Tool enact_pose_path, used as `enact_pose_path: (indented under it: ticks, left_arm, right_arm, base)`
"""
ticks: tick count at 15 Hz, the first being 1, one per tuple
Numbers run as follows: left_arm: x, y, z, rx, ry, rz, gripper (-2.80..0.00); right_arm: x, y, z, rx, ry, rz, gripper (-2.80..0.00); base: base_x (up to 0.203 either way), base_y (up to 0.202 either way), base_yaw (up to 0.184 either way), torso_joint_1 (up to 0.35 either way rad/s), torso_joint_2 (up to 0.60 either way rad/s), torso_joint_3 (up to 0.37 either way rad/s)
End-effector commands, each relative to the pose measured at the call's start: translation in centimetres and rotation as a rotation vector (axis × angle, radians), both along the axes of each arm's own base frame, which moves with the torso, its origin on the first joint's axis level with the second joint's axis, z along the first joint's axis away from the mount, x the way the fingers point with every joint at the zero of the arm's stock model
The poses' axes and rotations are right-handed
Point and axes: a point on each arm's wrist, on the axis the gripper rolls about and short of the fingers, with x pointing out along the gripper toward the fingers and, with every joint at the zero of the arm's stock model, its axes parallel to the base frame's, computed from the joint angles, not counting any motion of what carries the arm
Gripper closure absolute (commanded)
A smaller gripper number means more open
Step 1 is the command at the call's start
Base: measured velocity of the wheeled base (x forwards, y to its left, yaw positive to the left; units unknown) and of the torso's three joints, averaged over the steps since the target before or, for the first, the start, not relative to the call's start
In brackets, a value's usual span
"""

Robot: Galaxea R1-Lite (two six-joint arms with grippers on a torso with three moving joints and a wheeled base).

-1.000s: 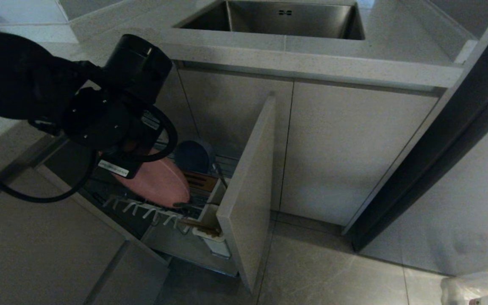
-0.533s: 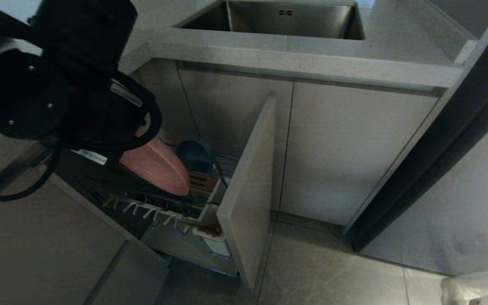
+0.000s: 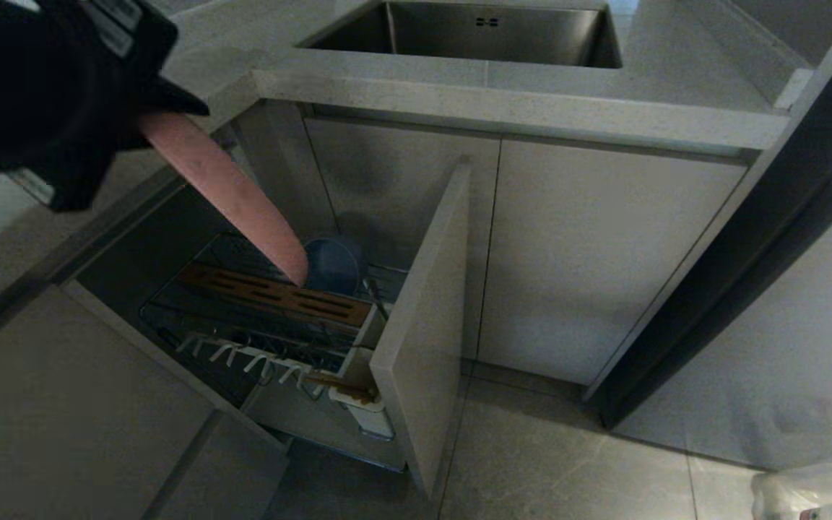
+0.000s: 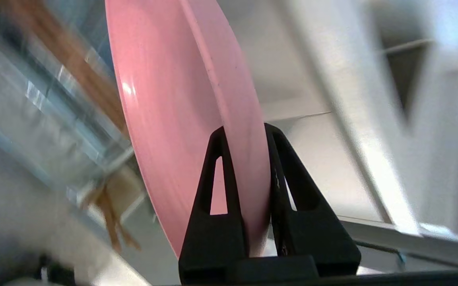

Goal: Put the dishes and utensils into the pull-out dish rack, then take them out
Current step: Take the plate out of the cupboard

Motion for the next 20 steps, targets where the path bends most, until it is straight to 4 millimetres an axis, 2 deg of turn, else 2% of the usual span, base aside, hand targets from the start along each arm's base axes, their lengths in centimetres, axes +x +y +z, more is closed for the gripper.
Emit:
enact_pose_path:
  ticks: [1,4,7,11,17,20]
  left_arm:
    - [-1.3,1.4,2.4,0.058,-0.079,-0.012,0.00]
    - [-1.5,2.1,3.6,0.278,-0.134,0.031,0.00]
    - [-0.7,3.4,3.9,0.426,-0.123,0.156,0.00]
    - [-0.3,6.5,4.3,0.603,-0.075,0.300,0.00]
    - [-0.1,11.2,4.7,0.838,0.089,0.566,0.00]
    - [0.8,12.4,4.2,0.926,0.199,0.625,0.00]
  right_arm:
    - [0.0,0.0,0.0,0.000,0.002,-0.001,0.00]
    - [0.0,0.0,0.0,0.000,0.002,0.000,0.00]
    - [0.0,0.0,0.0,0.000,0.002,-0.001,0.00]
    - [0.0,0.0,0.0,0.000,0.002,0.001,0.00]
    - [0.0,0.0,0.0,0.000,0.002,-0.001,0.00]
    - [0.0,0.0,0.0,0.000,0.002,0.000,0.00]
  base:
    - [0.000,0.000,0.000,0.000,0.00,0.000]
    - [0.000,0.000,0.000,0.000,0.00,0.000]
    - [0.000,0.000,0.000,0.000,0.00,0.000]
    - [0.000,0.000,0.000,0.000,0.00,0.000]
    - [0.000,0.000,0.000,0.000,0.00,0.000]
    - [0.000,0.000,0.000,0.000,0.00,0.000]
